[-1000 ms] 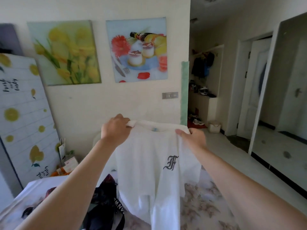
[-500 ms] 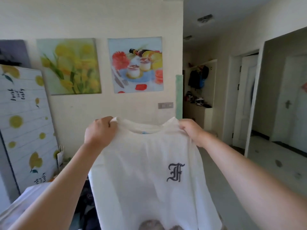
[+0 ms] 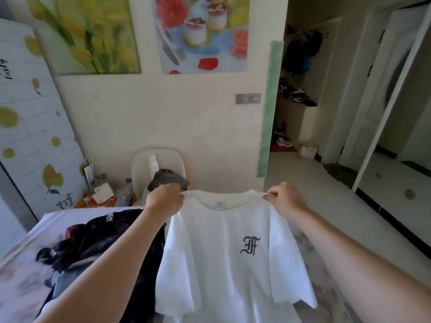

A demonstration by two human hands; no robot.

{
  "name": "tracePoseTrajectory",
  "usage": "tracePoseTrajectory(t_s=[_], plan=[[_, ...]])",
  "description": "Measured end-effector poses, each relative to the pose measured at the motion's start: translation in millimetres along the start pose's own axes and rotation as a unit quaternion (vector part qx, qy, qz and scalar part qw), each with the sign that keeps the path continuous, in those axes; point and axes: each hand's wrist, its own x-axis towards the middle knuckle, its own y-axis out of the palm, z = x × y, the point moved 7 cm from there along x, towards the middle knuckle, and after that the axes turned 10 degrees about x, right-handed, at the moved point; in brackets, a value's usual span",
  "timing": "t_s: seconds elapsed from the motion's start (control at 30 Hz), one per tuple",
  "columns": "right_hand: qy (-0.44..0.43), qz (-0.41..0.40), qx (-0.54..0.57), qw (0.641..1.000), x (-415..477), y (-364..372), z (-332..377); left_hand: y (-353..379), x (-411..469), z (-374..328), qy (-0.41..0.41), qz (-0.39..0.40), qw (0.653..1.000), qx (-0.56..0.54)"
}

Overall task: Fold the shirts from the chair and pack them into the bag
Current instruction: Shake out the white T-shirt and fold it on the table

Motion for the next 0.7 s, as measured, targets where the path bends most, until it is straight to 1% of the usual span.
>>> tracePoseTrajectory(t_s=[0.03, 0.1, 0.17, 0.2, 0.23, 0.27, 0.3, 0.37, 0.43, 0.5, 0.6, 0.7], plan=[[0.018, -0.001, -0.024, 1.000, 2.7, 6.2, -5.6, 13.4, 6.6, -1.6, -0.012, 0.033, 0.999, -0.032], [0.068, 0.012, -0.046, 0.997, 16.1, 26.5, -18.3, 40.9, 22.2, -2.9, -0.058, 0.081, 0.982, -0.160], [0.096, 0.000, -0.030, 0.995, 38.6, 47.7, -26.8, 66.0, 48.3, -2.3, -0.099, 0.072, 0.952, -0.280], [0.096, -0.014, -0.009, 0.995, 49.9, 59.0, -30.4, 80.2, 61.1, -2.3, -0.111, 0.072, 0.940, -0.314], [0.091, -0.020, 0.017, 0.995, 59.5, 69.8, -33.4, 96.5, 75.2, -3.8, -0.112, 0.075, 0.938, -0.319], [0.085, -0.006, 0.047, 0.995, 68.1, 83.8, -37.8, 109.3, 83.7, -7.3, -0.110, 0.082, 0.943, -0.305], [0.084, 0.031, 0.070, 0.994, 73.2, 99.4, -42.8, 118.2, 87.4, -13.0, -0.098, 0.084, 0.949, -0.288], [0.104, 0.126, 0.093, 0.982, 70.9, 134.8, -58.9, 142.4, 90.6, -26.9, -0.044, 0.094, 0.967, -0.234], [0.104, 0.182, 0.052, 0.976, 59.0, 164.8, -76.6, 170.0, 83.7, -39.9, 0.006, 0.116, 0.976, -0.183], [0.092, 0.221, 0.004, 0.971, 38.5, 195.3, -97.6, 207.1, 72.2, -48.8, 0.044, 0.152, 0.970, -0.185], [0.082, 0.270, -0.023, 0.959, -3.2, 232.0, -121.3, 258.0, 42.1, -56.8, 0.104, 0.201, 0.961, -0.161], [0.029, 0.294, -0.058, 0.954, -49.2, 260.0, -131.0, 287.0, 1.1, -65.5, 0.169, 0.171, 0.960, -0.141]])
